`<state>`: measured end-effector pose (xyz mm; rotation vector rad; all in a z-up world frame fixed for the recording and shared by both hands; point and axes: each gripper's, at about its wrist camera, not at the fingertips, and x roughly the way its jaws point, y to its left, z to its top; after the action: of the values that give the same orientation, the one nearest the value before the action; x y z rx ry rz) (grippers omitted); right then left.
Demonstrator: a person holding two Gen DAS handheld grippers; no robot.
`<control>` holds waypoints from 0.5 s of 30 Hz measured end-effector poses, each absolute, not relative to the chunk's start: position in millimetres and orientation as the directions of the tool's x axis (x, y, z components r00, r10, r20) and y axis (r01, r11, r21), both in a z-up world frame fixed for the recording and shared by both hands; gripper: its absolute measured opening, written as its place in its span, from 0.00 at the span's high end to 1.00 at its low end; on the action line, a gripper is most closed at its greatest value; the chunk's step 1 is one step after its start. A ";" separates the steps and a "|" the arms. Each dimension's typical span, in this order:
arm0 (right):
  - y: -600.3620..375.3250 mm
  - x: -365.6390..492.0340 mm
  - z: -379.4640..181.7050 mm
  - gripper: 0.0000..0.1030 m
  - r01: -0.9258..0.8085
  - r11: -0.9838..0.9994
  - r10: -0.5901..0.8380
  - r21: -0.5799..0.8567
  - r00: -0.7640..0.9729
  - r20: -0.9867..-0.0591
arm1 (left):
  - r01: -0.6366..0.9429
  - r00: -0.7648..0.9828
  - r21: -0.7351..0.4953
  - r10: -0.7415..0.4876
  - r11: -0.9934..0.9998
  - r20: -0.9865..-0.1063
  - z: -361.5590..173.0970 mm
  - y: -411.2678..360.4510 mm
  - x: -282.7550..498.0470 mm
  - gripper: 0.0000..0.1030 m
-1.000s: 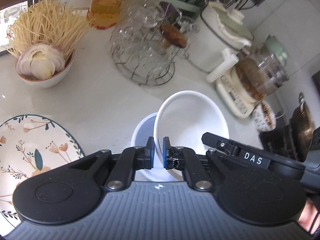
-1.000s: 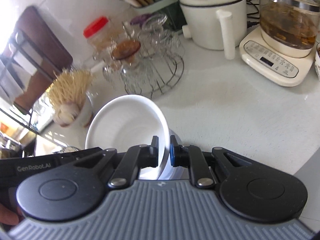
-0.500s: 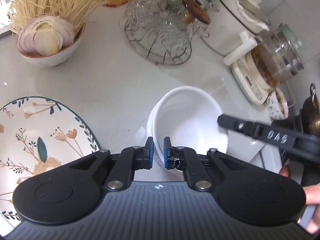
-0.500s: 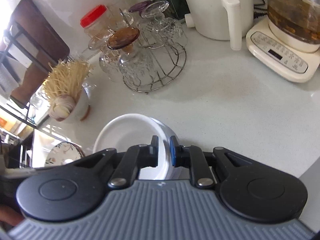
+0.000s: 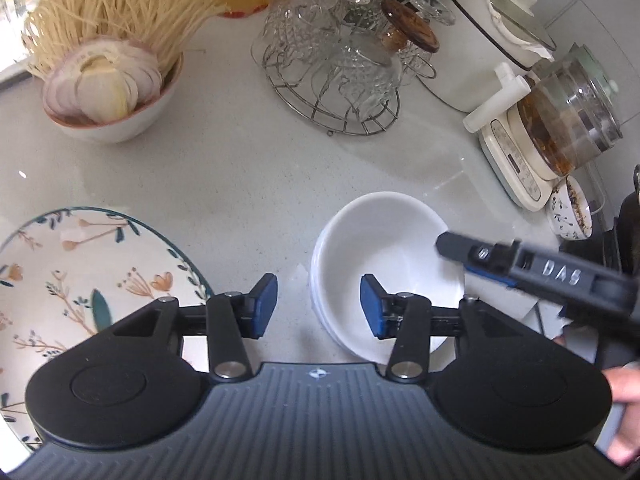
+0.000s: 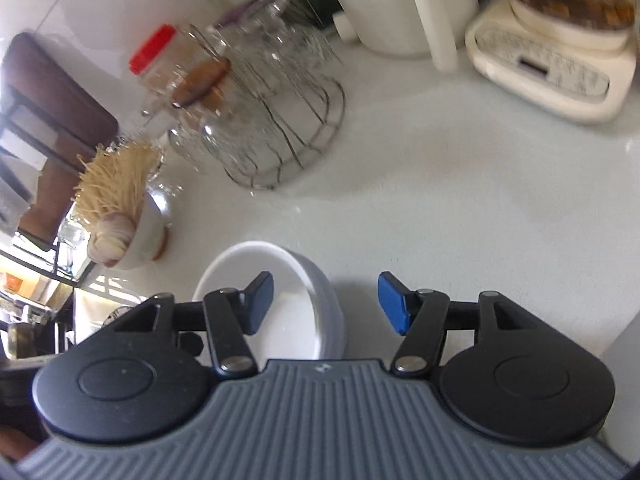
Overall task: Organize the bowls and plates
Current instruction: 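Lift the ceramic bowl with both grippers and carry it toward the floral plate stack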
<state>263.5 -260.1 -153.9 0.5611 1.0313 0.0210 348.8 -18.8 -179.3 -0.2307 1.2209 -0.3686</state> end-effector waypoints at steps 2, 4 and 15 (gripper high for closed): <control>-262.8 263.3 -163.0 0.41 0.259 0.840 0.301 0.477 0.508 -0.807 | 0.160 0.281 -0.387 -0.418 0.908 -0.864 -183.0 -20.0 353.3 0.50; -266.5 259.6 -169.9 0.42 0.285 0.810 0.333 0.512 0.496 -0.802 | 0.182 0.268 -0.394 -0.431 0.901 -0.861 -186.4 -23.0 357.5 0.50; -270.5 255.5 -188.2 0.52 0.308 0.770 0.389 0.559 0.467 -0.794 | 0.180 0.234 -0.340 -0.376 0.923 -0.897 -211.3 -31.7 362.8 0.52</control>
<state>255.5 -270.5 -188.2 0.7285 1.1112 0.0561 362.8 -31.6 -211.3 -0.1780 1.2803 -0.3845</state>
